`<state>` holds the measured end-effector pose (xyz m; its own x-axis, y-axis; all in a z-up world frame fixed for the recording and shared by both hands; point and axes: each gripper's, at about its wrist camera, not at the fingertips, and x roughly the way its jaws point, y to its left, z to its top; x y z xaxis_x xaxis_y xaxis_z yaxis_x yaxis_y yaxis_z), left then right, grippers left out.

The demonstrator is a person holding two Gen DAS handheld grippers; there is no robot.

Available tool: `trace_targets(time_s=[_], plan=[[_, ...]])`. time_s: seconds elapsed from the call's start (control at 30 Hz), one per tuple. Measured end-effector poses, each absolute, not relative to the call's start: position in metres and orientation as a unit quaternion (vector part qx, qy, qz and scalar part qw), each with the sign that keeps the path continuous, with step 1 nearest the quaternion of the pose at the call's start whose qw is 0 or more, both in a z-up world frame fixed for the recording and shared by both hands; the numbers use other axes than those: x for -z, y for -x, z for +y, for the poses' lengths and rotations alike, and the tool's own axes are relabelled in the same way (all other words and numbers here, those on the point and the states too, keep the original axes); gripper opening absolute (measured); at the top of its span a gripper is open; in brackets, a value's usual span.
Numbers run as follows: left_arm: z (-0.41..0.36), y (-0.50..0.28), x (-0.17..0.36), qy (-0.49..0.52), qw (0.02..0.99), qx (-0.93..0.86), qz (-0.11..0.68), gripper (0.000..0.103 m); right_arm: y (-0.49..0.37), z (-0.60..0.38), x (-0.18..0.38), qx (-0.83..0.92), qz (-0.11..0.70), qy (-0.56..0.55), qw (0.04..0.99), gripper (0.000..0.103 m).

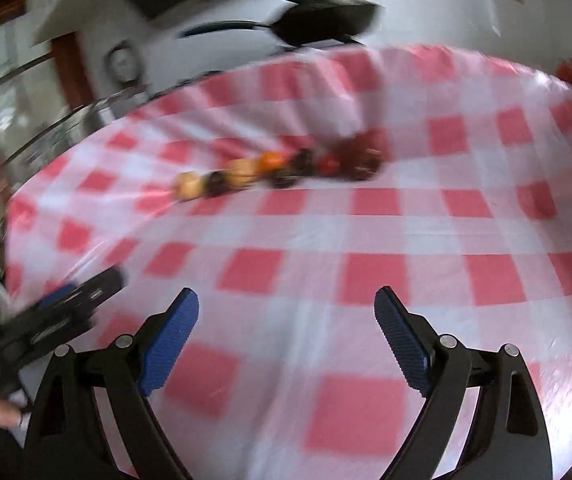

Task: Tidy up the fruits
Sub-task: 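Move both tools back over the fruits on the table, then grasp the large red pomegranate with the right tool while the left tool grasps a yellow pepino melon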

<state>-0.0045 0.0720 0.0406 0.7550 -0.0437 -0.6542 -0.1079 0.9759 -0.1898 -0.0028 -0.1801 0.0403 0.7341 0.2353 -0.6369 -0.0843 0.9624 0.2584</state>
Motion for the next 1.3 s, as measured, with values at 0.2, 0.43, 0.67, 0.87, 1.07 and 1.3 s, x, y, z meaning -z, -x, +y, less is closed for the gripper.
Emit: trace_targets(time_s=[0.2, 0.43, 0.67, 0.87, 1.07, 1.3], plan=[[0.087, -0.004, -0.027, 0.168, 0.918, -0.007, 0.36, 0.101, -0.061, -0.23, -0.018, -0.02, 0.379, -0.144, 0.914, 0.087], [0.096, -0.001, -0.026, 0.2, 0.915, 0.01, 0.352, 0.101, -0.126, -0.253, -0.004, -0.002, 0.391, -0.219, 0.894, 0.087], [0.103, 0.0, -0.025, 0.22, 0.912, -0.006, 0.347, 0.101, -0.181, -0.226, -0.005, -0.025, 0.387, -0.211, 0.897, 0.087], [0.103, 0.0, -0.025, 0.22, 0.912, -0.003, 0.346, 0.101, -0.212, -0.216, -0.005, -0.026, 0.38, -0.211, 0.9, 0.083], [0.104, 0.0, -0.024, 0.223, 0.911, -0.007, 0.347, 0.101, -0.231, -0.213, 0.003, -0.022, 0.391, -0.234, 0.89, 0.069], [0.105, 0.001, -0.024, 0.226, 0.91, -0.01, 0.348, 0.101, -0.188, -0.227, 0.005, -0.027, 0.396, -0.258, 0.881, 0.056]])
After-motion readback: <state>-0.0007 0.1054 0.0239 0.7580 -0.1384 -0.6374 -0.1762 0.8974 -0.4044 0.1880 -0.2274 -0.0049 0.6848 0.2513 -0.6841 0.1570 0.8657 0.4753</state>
